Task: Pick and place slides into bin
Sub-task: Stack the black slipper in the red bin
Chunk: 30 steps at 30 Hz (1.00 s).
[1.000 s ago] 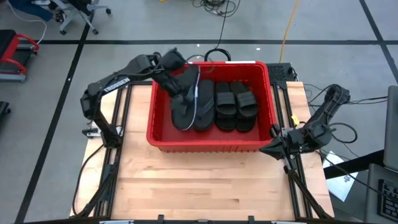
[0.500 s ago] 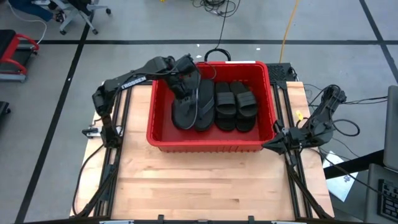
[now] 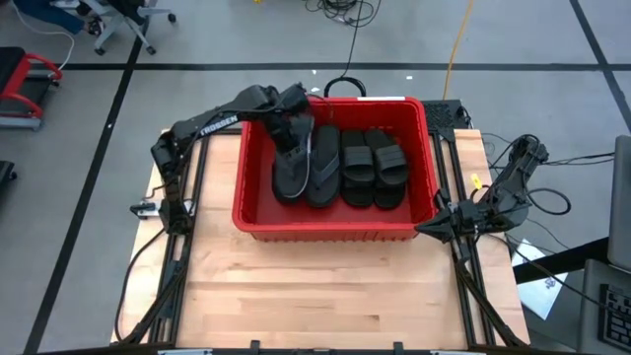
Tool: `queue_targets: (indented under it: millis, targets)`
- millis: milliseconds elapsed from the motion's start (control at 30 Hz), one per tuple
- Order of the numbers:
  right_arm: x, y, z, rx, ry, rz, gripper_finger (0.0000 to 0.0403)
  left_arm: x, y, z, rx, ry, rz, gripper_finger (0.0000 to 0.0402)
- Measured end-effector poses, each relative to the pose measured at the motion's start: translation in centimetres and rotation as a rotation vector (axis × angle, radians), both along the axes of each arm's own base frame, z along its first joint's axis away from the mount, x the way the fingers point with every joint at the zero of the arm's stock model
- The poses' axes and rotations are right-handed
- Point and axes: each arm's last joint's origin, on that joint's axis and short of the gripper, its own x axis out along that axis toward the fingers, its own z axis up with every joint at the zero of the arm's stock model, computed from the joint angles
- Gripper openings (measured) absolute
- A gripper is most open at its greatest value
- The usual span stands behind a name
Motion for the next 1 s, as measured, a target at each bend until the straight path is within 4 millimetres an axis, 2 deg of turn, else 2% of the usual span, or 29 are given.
queue_targets:
  millis: [100, 233, 400, 533, 867, 1000]
  targets:
    - [-0.1, -0.1, 0.0, 0.0, -0.003, 0.0, 0.0, -0.2, 0.1, -0.9, -0.053, 0.038, 0.047, 0.0]
    - [-0.2, -0.3, 0.1, -0.013, -0.007, -0.025, 0.0, -0.5, -0.2, -2.2, -0.074, 0.084, 0.023, 0.0]
    - [-0.4, -0.6, 0.2, -0.036, -0.022, -0.035, 0.0, -1.0, 0.0, -5.3, -0.1, 0.128, 0.013, 0.0]
    - [-0.7, -0.9, 0.4, -0.026, -0.034, -0.037, 0.0, -1.3, 0.6, -6.9, -0.114, 0.124, 0.063, 0.0]
    - [-0.7, -1.1, 0.4, -0.025, -0.036, -0.056, 0.0, -0.9, 1.3, -7.6, -0.112, 0.041, 0.087, 0.0]
    - [-0.7, -1.1, 0.4, -0.028, -0.036, -0.056, 0.0, -1.2, 1.1, -8.5, -0.132, 0.07, 0.094, 0.0]
